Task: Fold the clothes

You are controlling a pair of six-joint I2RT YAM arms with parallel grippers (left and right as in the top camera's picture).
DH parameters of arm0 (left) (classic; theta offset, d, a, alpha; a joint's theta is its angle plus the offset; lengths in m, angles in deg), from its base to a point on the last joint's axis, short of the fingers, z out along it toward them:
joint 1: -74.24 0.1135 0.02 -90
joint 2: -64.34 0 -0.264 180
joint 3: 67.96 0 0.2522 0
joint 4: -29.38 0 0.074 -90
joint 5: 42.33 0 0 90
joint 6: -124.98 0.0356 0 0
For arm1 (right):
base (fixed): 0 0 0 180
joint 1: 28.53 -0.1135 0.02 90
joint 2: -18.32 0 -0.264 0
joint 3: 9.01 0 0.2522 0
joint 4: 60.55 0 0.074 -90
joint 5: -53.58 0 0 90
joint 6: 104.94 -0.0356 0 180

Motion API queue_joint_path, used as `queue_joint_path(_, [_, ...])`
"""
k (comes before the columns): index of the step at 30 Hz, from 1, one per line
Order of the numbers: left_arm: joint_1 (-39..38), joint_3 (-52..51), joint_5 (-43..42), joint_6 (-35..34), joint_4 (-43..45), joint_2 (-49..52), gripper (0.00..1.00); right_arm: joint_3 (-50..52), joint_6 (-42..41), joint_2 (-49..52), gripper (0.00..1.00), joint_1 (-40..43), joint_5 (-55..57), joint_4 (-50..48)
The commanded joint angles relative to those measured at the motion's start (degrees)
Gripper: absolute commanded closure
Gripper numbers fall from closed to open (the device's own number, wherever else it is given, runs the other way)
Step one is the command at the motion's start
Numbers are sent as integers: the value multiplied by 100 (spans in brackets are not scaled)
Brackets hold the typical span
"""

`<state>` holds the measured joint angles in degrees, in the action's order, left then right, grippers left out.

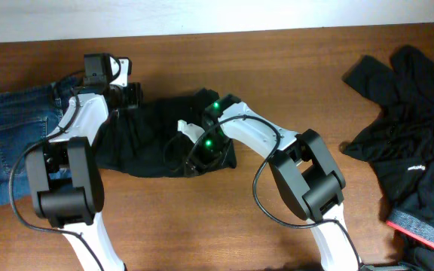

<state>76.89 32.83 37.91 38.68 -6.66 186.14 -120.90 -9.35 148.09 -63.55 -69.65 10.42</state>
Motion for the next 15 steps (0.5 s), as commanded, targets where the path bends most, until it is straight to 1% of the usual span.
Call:
queue_joint_path(1, [2, 90, 13, 111, -345, 313, 41, 271, -623, -179, 36, 72, 1180, -323])
queue_joint_path(4, [-4, 90, 11, 109, -879, 376, 41, 299, -658, -179, 36, 216, 1950, -483])
queue_joint_path(6, [-4, 90, -195, 105, -1499, 376, 43, 297, -656, -179, 35, 448, 2459, -678])
queue_joint_path(8, [-4, 90, -557, 11, -2057, 376, 54, 297, -651, -179, 32, 688, 2653, -872])
queue_joint_path(11, [-24, 90, -1202, -153, -2813, 376, 63, 291, -649, -179, 32, 1097, 2618, -1182])
queue_joint_path(13, [-68, 87, -1672, -151, -3163, 376, 64, 262, -579, -179, 32, 1351, 2566, -1279])
queue_joint_path(15, [-127, 87, -1906, -149, -3342, 376, 65, 254, -409, -179, 32, 1543, 2304, -1296])
